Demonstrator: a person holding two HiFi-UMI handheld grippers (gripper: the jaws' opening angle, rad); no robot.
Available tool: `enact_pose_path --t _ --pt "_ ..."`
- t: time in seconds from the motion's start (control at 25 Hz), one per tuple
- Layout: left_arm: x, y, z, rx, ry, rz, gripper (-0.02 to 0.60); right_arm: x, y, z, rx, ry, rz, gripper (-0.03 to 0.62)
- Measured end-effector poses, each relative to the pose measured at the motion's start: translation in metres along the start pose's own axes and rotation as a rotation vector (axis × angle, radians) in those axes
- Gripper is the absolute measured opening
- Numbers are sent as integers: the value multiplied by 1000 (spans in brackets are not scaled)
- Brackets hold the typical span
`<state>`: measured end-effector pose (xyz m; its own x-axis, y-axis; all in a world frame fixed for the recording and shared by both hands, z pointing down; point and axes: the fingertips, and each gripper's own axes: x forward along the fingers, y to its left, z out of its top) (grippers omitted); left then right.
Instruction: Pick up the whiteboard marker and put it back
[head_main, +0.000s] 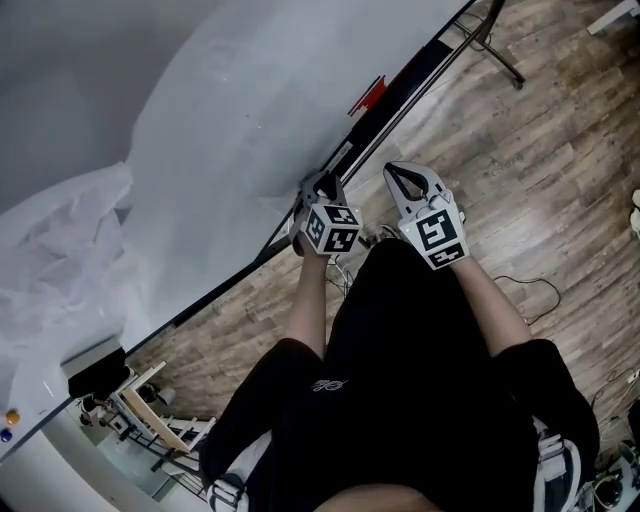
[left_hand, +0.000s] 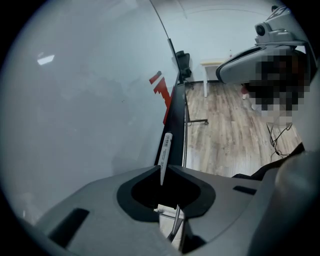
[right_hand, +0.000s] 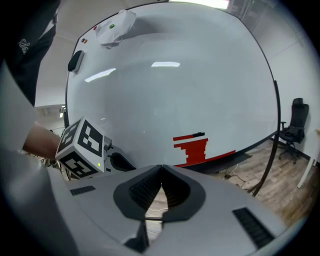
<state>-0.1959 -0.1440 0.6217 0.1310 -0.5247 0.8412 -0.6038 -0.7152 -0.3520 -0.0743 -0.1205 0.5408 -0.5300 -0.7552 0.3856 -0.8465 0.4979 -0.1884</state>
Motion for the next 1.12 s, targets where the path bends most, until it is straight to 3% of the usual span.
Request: enact_pose_path --t 0.12,1.12 --pt "7 -1 3 8 22 3 72 0 -9 -2 9 3 -7 3" --pt "28 -4 9 83 142 58 71 -11 -32 -9 25 17 -12 3"
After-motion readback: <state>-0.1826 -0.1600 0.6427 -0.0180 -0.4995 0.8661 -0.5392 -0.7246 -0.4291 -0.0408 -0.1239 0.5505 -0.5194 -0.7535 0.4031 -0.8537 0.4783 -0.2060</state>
